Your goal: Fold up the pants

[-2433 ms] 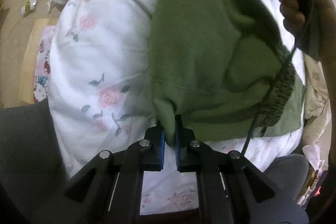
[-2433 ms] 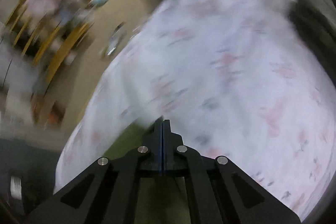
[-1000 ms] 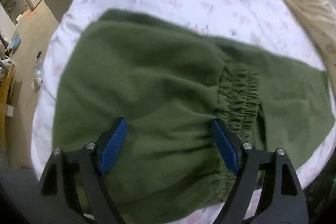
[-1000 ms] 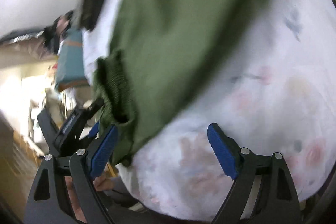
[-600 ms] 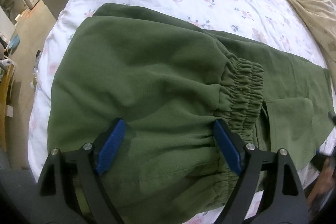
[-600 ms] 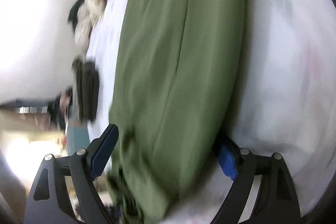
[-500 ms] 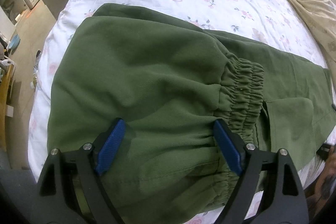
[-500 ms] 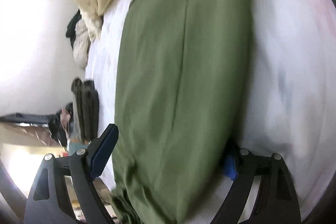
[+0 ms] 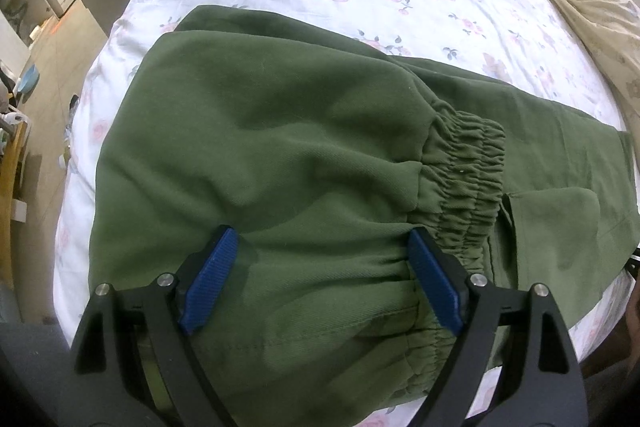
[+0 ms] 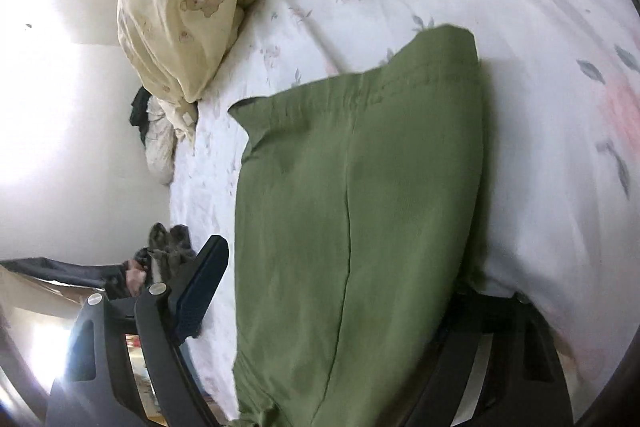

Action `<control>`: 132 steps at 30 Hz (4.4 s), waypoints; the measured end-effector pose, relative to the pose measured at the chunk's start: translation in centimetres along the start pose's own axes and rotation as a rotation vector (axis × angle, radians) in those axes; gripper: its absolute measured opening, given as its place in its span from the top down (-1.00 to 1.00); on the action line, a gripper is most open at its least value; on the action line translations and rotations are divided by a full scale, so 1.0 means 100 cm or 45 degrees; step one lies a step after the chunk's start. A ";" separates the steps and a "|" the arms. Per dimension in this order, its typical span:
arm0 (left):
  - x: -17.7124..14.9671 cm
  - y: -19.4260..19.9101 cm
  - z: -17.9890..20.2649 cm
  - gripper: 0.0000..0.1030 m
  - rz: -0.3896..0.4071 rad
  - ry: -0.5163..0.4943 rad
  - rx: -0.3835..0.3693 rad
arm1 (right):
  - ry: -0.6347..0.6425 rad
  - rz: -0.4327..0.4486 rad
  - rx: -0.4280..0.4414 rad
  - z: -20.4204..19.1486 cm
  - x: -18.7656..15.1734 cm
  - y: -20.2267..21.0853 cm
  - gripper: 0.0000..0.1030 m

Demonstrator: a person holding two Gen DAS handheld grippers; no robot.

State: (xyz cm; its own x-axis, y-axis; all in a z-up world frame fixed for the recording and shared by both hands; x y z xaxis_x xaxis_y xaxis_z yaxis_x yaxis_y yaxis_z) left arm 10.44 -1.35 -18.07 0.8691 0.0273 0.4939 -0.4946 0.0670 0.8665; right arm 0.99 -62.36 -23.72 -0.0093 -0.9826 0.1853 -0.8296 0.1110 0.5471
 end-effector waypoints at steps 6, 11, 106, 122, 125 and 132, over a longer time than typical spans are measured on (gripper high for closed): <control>0.000 0.000 0.000 -0.65 -0.003 0.003 -0.004 | 0.064 0.079 -0.079 -0.001 0.015 0.006 -0.27; -0.001 0.000 -0.002 -0.65 -0.002 0.001 -0.023 | 0.257 0.104 -0.129 -0.016 0.013 0.013 0.95; 0.000 0.001 0.058 -0.12 -0.097 -0.420 -0.204 | 1.076 -0.406 -0.021 -0.131 -0.208 0.092 -0.19; -0.013 -0.003 0.061 -0.15 -0.099 -0.442 -0.215 | 1.617 -0.619 -0.564 -0.085 -0.273 0.065 0.00; -0.014 -0.004 0.061 -0.15 -0.103 -0.447 -0.217 | 1.425 -0.637 -0.532 -0.078 -0.260 0.061 0.55; -0.014 -0.003 0.059 -0.16 -0.117 -0.446 -0.230 | 1.284 -0.584 -0.622 -0.074 -0.232 0.089 0.76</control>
State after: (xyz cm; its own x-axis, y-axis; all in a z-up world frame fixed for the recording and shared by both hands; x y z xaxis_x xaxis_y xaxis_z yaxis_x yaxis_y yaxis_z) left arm 9.33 -7.29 -18.64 0.8382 -0.3265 0.4369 -0.3786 0.2283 0.8970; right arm -2.05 -37.52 -17.10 0.8503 -0.4122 0.3273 -0.3416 0.0408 0.9390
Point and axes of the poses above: each gripper's, at about its wrist camera, not at the fingertips, and y roughly against the way its jaws point, z to its right, x to its top, the point moved 3 cm from there along -y, roughly the way its jaws point, and after that the axes turned 12 degrees about z, right-handed, at the moved point
